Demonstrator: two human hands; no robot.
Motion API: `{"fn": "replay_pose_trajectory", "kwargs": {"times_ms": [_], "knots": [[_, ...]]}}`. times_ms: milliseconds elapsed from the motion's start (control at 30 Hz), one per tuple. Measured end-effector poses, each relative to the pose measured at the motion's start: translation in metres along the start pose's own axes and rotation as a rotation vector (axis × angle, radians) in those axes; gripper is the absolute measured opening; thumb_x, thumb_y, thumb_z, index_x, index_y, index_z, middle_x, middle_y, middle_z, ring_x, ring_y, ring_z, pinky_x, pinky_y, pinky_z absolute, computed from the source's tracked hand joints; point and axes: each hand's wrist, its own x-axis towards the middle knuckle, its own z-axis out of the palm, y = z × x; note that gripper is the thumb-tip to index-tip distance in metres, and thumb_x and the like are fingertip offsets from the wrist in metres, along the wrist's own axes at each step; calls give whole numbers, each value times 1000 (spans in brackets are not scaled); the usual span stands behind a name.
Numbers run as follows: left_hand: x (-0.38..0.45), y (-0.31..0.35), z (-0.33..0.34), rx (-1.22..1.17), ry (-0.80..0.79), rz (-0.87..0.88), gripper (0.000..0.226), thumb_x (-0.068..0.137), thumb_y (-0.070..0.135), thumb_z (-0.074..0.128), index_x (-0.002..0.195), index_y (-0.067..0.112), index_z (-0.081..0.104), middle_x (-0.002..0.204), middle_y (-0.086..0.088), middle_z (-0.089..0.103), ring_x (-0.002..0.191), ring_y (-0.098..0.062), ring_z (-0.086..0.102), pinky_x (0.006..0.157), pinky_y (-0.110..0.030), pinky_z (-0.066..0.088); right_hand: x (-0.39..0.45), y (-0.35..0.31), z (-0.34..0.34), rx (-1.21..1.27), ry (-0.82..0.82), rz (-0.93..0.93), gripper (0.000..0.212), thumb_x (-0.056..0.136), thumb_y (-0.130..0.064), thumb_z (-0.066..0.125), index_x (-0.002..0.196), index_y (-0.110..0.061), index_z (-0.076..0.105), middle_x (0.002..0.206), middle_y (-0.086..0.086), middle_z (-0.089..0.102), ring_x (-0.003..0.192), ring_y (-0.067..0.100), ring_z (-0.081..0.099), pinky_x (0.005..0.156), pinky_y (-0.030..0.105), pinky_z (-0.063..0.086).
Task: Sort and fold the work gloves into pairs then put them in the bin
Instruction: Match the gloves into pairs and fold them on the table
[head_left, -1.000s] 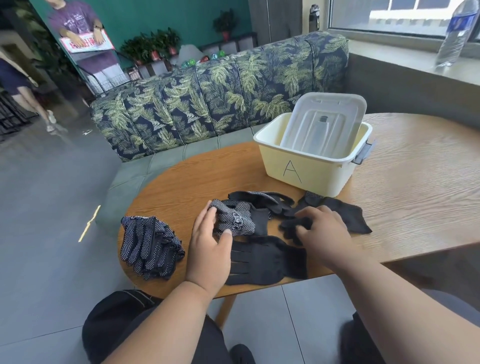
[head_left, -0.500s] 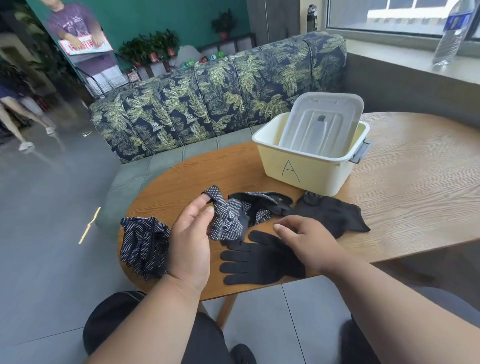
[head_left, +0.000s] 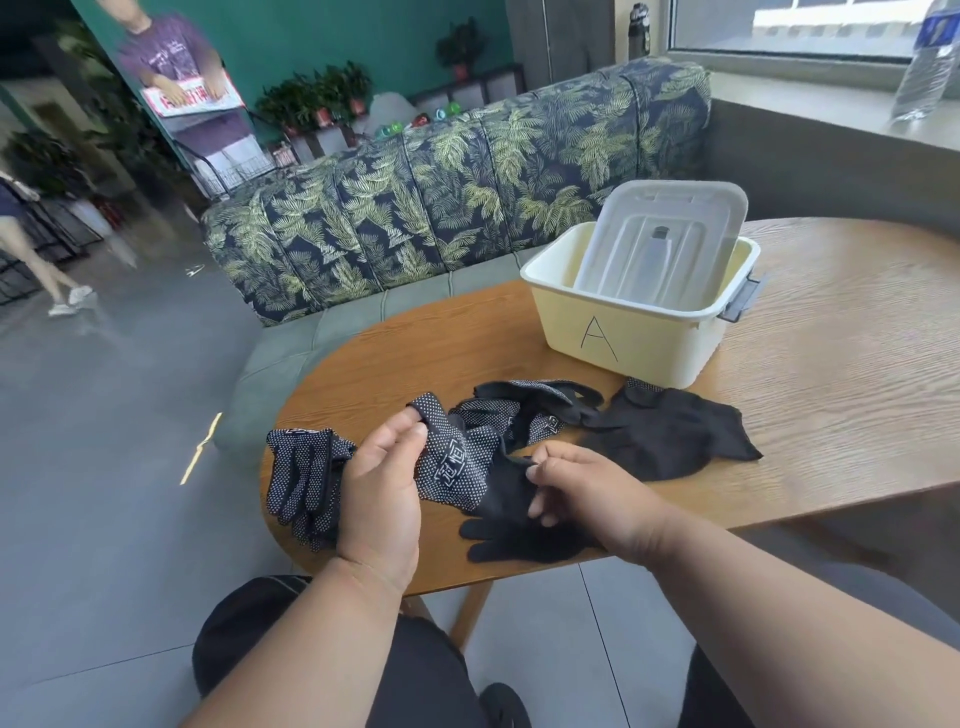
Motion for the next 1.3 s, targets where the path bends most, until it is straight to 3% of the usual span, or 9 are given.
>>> {"fn": "replay_pose_trajectory", "kwargs": {"times_ms": [200, 300, 367, 467, 600, 1000, 1133, 1200, 1300], "knots": [[7, -23, -14, 351, -10, 19, 32, 96, 5, 61, 113, 28, 76, 136, 11, 64, 128, 0, 55, 113, -24, 36, -8, -10, -13, -76, 175, 132, 19, 98, -8, 51, 80, -13, 50, 57, 11, 54, 51, 21, 57, 53, 29, 49], [0, -38, -10, 399, -13, -54, 26, 94, 6, 61, 102, 26, 75, 113, 11, 72, 96, 8, 62, 88, -11, 44, -13, -12, -31, -203, 249, 212, 15, 96, -9, 52, 81, -12, 49, 55, 12, 59, 46, 23, 60, 47, 26, 47], [-7, -48, -7, 513, -182, -36, 25, 92, 11, 62, 104, 30, 72, 104, 14, 70, 81, 6, 58, 79, -10, 44, -16, -11, -37, -239, 259, 245, 14, 94, -8, 52, 81, -13, 49, 56, 13, 63, 45, 23, 60, 45, 25, 45], [-14, -64, -4, 917, -424, 209, 32, 87, 22, 67, 115, 39, 69, 128, 24, 54, 119, 6, 45, 108, -14, 27, -17, -8, -41, -274, 282, 263, 19, 94, -8, 53, 77, -15, 48, 59, 11, 67, 44, 19, 55, 43, 22, 38], [-19, -80, -3, 1169, -589, 432, 39, 86, 33, 67, 125, 36, 68, 141, 19, 47, 135, -4, 31, 109, -1, 1, -10, -4, -43, -262, 302, 251, 21, 93, -7, 56, 78, -16, 45, 61, 12, 69, 46, 18, 49, 44, 24, 26], [-28, -86, -9, 1098, -583, 635, 10, 83, 36, 61, 87, 29, 68, 125, 12, 65, 126, -10, 50, 112, -27, 36, -6, -1, -47, -350, 318, 192, 12, 91, -13, 62, 82, -15, 53, 52, 3, 59, 42, 17, 49, 46, 25, 34], [-34, -93, -10, 1207, -670, 516, 38, 88, 51, 52, 122, 36, 63, 151, 17, 46, 147, -7, 29, 122, -36, 26, -9, 0, -49, -422, 314, 207, 12, 91, -16, 62, 82, -17, 54, 53, 0, 58, 44, 19, 51, 51, 27, 41], [-32, -94, -11, 1295, -725, 426, 65, 91, 63, 38, 152, 40, 37, 165, 21, 20, 156, -5, 5, 127, -34, 9, -10, 0, -50, -460, 305, 217, 11, 89, -17, 63, 84, -17, 54, 61, 5, 60, 46, 20, 57, 54, 31, 46], [-30, -96, -14, 1406, -784, 384, 78, 93, 77, 10, 162, 41, 5, 168, 20, -10, 155, -6, -18, 127, -34, -8, -11, 0, -50, -503, 284, 244, 9, 87, -15, 64, 86, -15, 55, 63, 7, 60, 45, 23, 60, 49, 31, 51]]}}
